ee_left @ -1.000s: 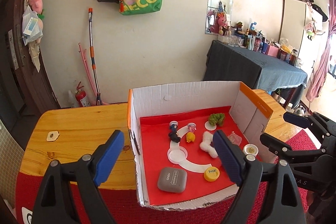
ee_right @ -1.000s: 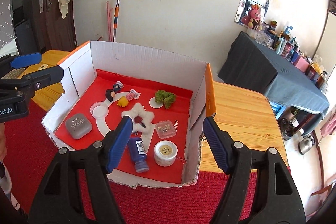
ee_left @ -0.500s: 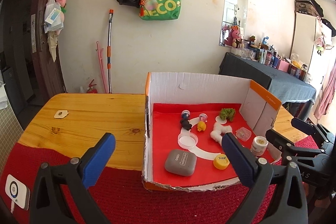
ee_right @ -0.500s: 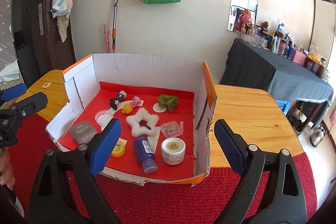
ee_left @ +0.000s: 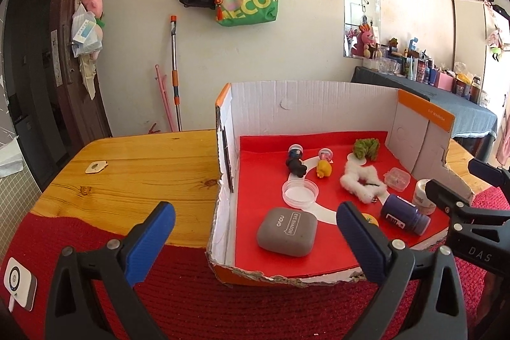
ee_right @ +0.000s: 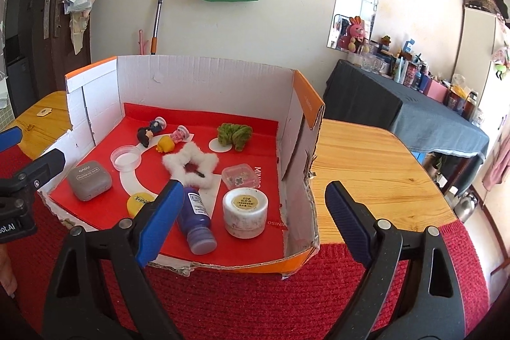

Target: Organize objects

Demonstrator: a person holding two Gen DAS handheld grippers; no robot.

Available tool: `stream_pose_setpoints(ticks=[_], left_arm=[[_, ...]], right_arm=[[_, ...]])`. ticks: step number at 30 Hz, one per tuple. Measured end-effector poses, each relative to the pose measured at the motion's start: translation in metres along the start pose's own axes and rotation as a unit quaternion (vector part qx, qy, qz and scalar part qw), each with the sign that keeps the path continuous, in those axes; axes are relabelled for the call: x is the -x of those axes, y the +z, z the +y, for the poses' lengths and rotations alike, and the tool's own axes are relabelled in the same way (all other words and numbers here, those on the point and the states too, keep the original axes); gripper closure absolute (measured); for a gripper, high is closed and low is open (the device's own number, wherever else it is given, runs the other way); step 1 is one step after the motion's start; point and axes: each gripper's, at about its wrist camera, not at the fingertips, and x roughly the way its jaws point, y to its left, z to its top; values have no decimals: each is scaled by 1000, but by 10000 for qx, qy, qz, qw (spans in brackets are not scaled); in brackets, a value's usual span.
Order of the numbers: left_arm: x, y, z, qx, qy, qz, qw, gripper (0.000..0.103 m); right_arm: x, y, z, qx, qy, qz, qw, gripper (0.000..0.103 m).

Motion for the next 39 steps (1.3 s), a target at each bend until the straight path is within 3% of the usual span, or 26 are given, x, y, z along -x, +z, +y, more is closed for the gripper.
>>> stream_pose_setpoints(ticks=[16,39], left_arm=[[-13,0,5,86,-32,314,9995,0],[-12,-1,5,112,-89,349,9993,0]], right_arm=[[-3,-2,0,-42,-115,119,9999,9],[-4,-2,-3,-91,-120,174,9997,8]])
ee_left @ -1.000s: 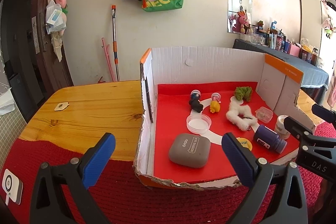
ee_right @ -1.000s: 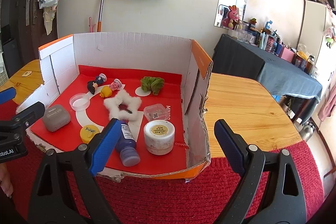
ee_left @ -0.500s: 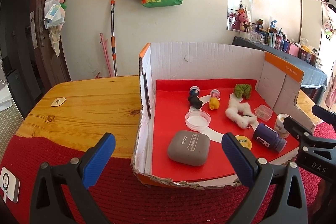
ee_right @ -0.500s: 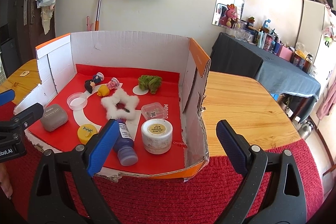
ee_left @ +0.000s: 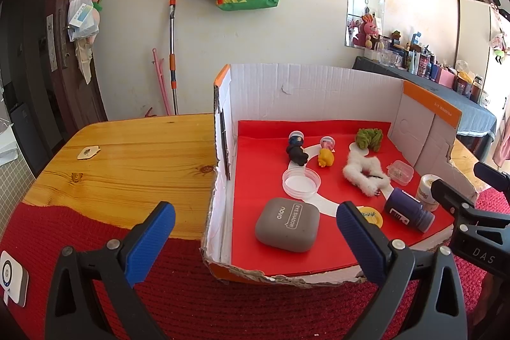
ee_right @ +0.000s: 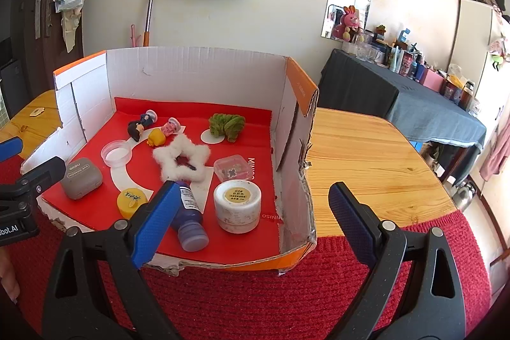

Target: Organize objects

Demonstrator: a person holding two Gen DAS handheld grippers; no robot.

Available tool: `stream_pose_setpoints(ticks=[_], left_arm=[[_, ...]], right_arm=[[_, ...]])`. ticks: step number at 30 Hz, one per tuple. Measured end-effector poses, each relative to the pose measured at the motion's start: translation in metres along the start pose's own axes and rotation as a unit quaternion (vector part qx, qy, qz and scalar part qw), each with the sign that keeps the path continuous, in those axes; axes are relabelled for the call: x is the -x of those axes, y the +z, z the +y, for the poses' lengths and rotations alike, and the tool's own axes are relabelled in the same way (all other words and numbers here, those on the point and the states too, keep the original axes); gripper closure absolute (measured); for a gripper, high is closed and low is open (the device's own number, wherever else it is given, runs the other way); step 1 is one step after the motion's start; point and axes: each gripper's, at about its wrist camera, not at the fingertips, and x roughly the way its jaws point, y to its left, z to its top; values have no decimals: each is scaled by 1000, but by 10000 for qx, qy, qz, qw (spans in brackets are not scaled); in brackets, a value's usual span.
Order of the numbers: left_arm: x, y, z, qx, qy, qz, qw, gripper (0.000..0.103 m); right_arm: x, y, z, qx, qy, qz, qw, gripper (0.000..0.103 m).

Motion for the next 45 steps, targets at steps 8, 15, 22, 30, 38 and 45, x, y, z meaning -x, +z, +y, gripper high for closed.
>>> stream_pose_setpoints(ticks=[8,15,22,30,38,45], left_arm=[[0,0,0,-3,4,3,10000,0],[0,0,0,3,4,0,10000,0],[0,0,0,2,4,2,10000,0],[1,0,1,27,-6,-10,10000,0],[9,-2,7,175,-32,-87,9998,0],[32,-6,4,102,-68,-195,9997,0]], right_arm=[[0,0,0,1,-9,-3,10000,8],[0,0,0,1,-8,-5,10000,8],[0,0,0,-2,-12,-6,10000,8],[0,0,1,-4,-15,-9,10000,7],[16,-4,2,76,56,-203,9998,7],[48,-4,2,115,96,-423,9990,7]])
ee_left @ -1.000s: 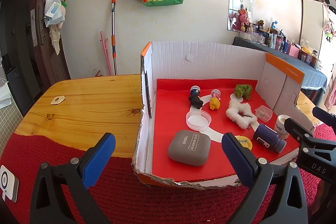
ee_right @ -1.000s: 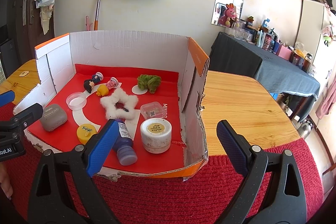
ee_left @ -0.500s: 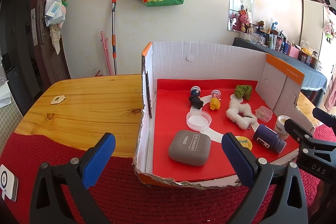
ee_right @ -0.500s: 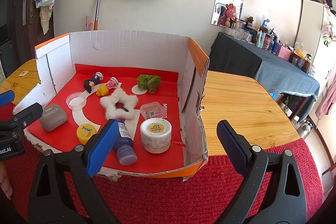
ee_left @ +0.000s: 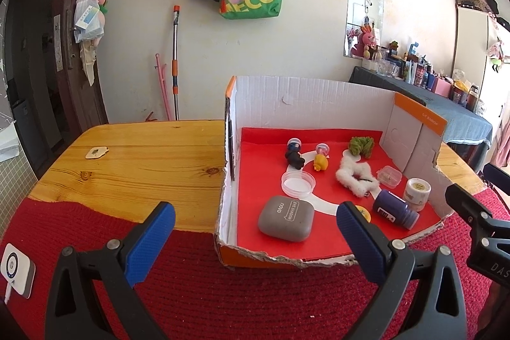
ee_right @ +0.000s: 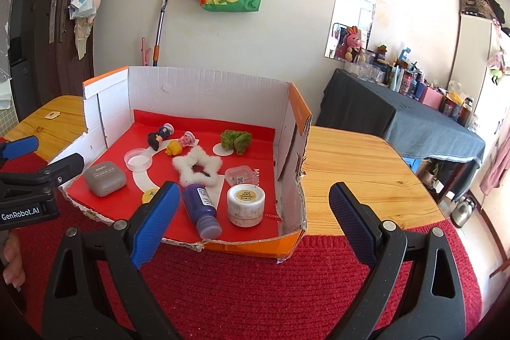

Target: Organize objects

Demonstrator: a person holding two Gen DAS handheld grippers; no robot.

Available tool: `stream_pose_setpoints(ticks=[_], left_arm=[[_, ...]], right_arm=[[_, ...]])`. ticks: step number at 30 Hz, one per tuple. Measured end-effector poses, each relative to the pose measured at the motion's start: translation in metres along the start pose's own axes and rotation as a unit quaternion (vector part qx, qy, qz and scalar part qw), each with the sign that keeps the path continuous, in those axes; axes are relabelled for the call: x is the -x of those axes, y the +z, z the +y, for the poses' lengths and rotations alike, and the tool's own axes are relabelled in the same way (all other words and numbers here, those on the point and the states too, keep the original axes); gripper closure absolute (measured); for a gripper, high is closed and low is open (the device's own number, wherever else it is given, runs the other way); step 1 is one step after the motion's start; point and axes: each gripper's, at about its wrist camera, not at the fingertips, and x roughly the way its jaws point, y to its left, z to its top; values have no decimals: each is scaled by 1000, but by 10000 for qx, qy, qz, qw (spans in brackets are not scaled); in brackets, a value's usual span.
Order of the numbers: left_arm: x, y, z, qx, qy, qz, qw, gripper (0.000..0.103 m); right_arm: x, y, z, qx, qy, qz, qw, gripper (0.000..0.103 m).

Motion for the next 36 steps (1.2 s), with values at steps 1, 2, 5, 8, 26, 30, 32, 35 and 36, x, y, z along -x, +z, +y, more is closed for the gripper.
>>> stream_pose_setpoints(ticks=[1,2,5,8,26,30,32,35,36], left_arm=[[4,-1,0,1,-21,11,10000,0],[7,-2,0,25,-54,37,10000,0],[15,-11,2,124,-146,232,9995,0],[20,-23,5,245,-287,497,9980,0],[-5,-63,-7,133,19,1771,9841,0],[-7,-63,-10,56,112,1820,9832,0],[-8,-63,-10,77,154,1845,9827,0],[-10,-63,-10,136,208,1860,9822,0],[-10,-63,-10,151,227,1852,9823,0]], right_arm=[[3,-1,-1,-20,2,39,10000,7],[5,-2,-2,-51,16,94,9999,7],[9,-7,-6,-208,168,374,9989,7],[12,-17,-9,-365,355,647,9966,7],[-18,-62,-4,-505,283,1953,9790,7],[-23,-66,-6,-592,287,2139,9746,7],[-23,-66,-5,-578,250,2153,9745,5],[-23,-66,-5,-597,210,2186,9738,3],[-24,-66,-6,-609,201,2198,9734,2]])
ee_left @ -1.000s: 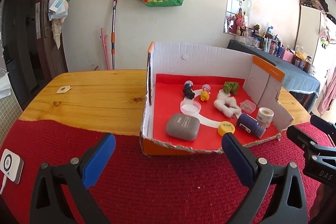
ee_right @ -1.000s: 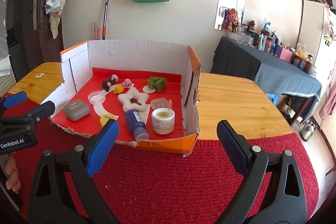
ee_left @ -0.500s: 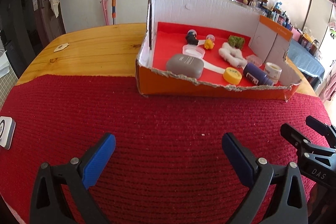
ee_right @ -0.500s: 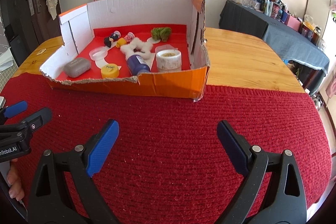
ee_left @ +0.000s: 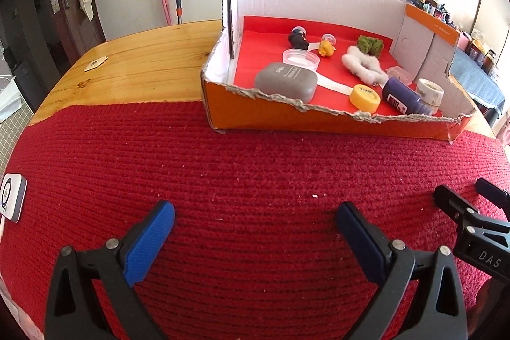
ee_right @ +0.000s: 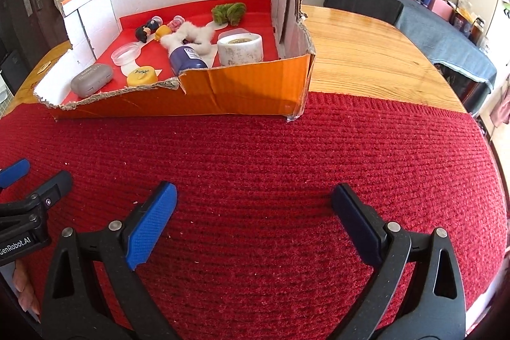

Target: Organize objects

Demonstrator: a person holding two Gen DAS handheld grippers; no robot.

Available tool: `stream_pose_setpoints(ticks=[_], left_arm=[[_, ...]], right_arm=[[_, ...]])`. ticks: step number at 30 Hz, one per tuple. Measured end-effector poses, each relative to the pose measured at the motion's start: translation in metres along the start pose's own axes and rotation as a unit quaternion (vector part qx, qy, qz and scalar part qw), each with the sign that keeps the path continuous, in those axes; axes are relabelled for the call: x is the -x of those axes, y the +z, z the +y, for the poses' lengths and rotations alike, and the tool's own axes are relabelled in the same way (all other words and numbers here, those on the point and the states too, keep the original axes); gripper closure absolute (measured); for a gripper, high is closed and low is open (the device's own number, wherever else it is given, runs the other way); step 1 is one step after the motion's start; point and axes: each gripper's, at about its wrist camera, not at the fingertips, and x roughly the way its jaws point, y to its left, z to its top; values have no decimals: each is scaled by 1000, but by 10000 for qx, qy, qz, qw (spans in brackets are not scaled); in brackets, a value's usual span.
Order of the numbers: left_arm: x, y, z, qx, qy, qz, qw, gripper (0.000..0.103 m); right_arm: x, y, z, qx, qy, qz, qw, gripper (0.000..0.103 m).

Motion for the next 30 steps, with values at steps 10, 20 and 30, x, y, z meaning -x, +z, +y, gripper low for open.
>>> stream_pose_setpoints(ticks=[10,20,30], left_arm=[[-1,0,1,-31,28,-28,10000,0],[-1,0,1,-47,24,-35,10000,0],[0,0,1,-61,19,-49,10000,0]], right_arm=[[-1,0,0,-1,-30,14,10000,0],[-1,0,0,22,-14,12,10000,0],[-1,-1,0,24,-15,9,10000,0]])
